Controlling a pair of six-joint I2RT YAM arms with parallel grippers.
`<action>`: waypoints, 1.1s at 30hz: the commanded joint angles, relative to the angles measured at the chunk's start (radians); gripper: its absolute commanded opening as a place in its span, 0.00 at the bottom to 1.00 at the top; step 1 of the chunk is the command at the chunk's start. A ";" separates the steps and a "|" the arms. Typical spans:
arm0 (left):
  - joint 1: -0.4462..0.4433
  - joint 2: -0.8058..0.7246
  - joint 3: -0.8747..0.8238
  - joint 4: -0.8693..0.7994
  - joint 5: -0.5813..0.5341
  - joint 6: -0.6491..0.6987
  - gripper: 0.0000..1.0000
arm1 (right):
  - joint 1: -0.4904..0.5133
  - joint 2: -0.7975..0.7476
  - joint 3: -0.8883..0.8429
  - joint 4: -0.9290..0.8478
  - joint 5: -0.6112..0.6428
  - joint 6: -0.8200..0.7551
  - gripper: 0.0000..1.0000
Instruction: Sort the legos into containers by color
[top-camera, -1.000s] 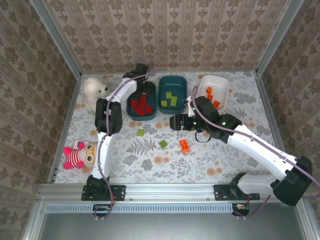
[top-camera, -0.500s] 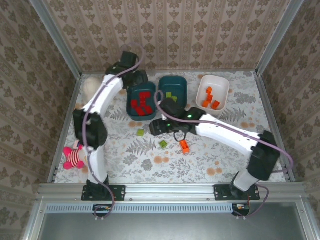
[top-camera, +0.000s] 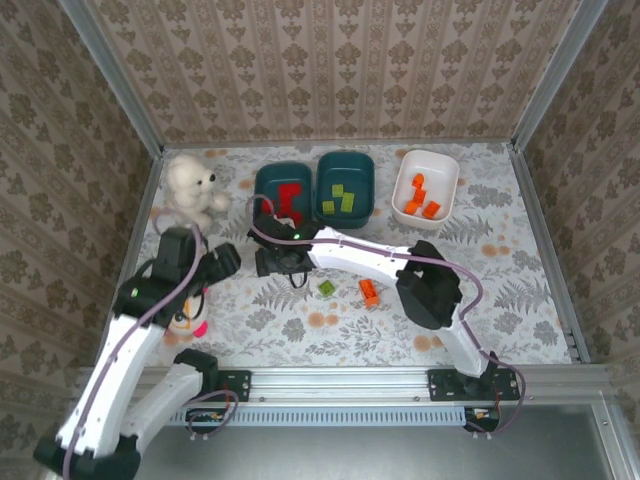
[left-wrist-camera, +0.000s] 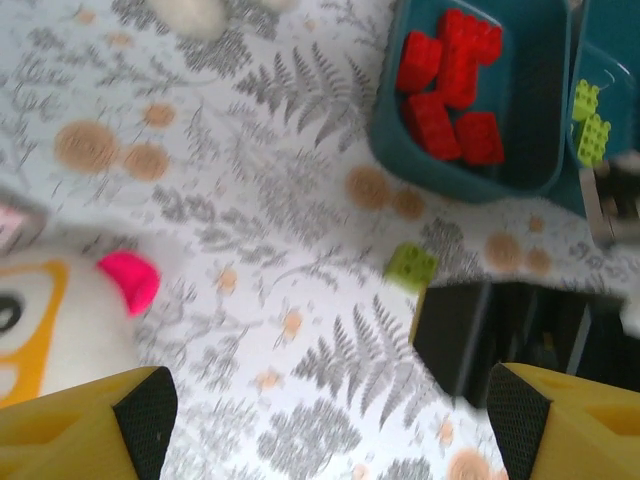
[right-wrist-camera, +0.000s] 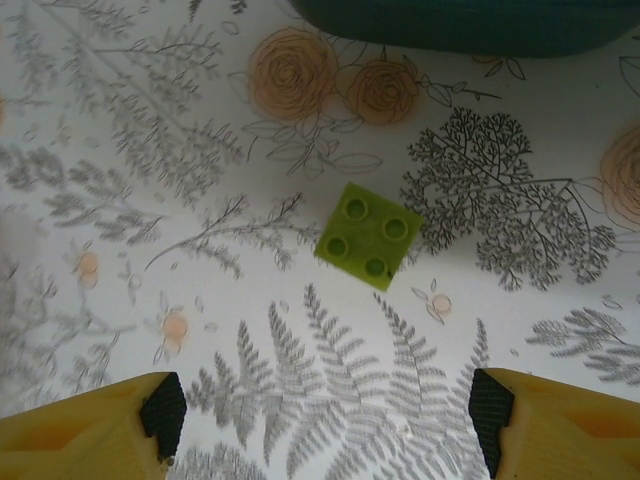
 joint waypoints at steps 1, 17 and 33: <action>-0.004 -0.132 -0.029 -0.142 0.029 -0.030 0.84 | 0.000 0.081 0.091 -0.072 0.059 0.085 0.79; -0.003 -0.195 0.037 -0.272 0.069 0.022 0.83 | -0.016 0.292 0.265 -0.143 0.115 0.119 0.62; -0.003 -0.198 0.030 -0.258 0.102 0.033 0.81 | -0.035 0.298 0.301 -0.142 0.107 0.068 0.32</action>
